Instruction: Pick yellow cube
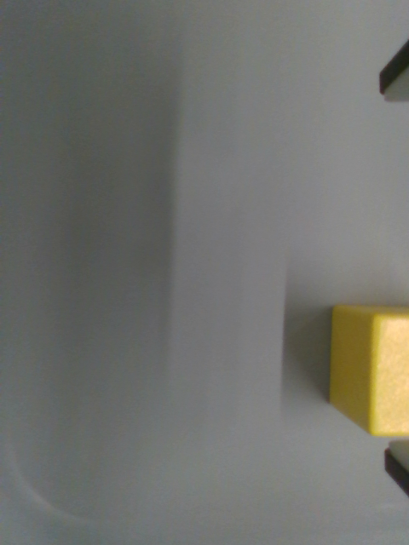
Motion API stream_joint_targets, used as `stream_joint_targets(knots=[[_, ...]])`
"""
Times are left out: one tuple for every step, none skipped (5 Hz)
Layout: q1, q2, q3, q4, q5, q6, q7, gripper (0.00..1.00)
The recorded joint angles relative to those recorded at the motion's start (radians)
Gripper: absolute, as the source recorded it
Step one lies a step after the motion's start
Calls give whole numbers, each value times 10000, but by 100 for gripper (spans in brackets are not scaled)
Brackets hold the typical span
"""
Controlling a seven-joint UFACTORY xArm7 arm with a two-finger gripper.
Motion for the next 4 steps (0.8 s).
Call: stream_joint_targets(knots=[[126,247,88,-236,-40,-398,184,0],[126,247,88,-236,-40,-398,184,0],[241,474,169,-453,-77,-763,353,0],[241,474,169,-453,-77,-763,353,0]])
